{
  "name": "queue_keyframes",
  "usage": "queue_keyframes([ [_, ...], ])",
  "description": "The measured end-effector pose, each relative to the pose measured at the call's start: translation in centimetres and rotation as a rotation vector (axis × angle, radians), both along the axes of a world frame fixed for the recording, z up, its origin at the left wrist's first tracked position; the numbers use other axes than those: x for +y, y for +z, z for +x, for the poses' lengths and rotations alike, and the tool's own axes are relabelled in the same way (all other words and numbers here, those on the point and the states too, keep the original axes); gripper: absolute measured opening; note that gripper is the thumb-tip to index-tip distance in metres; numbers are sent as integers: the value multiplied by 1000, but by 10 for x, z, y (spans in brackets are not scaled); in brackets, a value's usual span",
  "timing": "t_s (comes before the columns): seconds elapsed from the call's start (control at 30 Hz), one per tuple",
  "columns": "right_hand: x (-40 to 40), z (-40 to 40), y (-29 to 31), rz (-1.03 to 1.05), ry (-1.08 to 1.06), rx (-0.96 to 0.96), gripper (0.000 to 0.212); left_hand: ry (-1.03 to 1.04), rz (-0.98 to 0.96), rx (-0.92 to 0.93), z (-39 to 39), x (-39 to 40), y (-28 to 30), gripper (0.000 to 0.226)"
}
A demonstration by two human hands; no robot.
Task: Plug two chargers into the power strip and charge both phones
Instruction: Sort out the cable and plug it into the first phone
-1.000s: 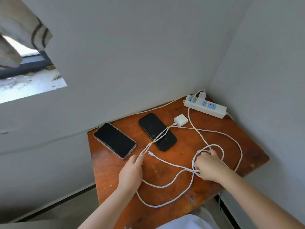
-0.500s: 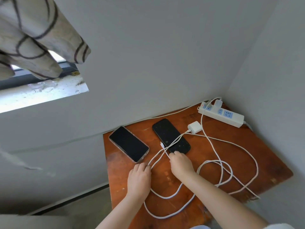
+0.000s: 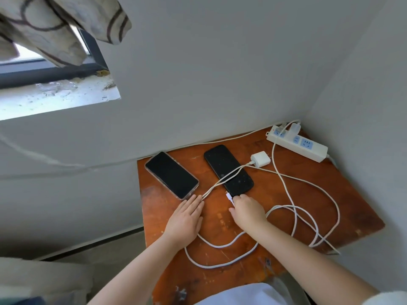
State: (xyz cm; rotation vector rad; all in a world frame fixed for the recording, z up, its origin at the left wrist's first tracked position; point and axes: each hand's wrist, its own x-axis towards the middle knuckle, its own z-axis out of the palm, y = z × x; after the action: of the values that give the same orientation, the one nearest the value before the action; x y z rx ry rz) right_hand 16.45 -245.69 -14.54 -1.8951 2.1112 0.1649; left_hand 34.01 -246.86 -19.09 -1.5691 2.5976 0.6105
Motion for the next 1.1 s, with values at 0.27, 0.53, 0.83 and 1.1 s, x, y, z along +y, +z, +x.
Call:
queue_keyframes([
  [0.27,-7,5,5,-119,-105,-143,22,-63,-5,75,9,0,12,51],
  [0.53,-26,17,19,-235,0,-292,30,-93,8,-61,37,-73,40,67],
  [0.83,-26,32,15,-68,-7,-346,21,-418,-31,-522,21,-122,40,92],
  [1.1,-29,26,25,-20,-89,-554,12,-439,4,-452,21,-126,52,94],
])
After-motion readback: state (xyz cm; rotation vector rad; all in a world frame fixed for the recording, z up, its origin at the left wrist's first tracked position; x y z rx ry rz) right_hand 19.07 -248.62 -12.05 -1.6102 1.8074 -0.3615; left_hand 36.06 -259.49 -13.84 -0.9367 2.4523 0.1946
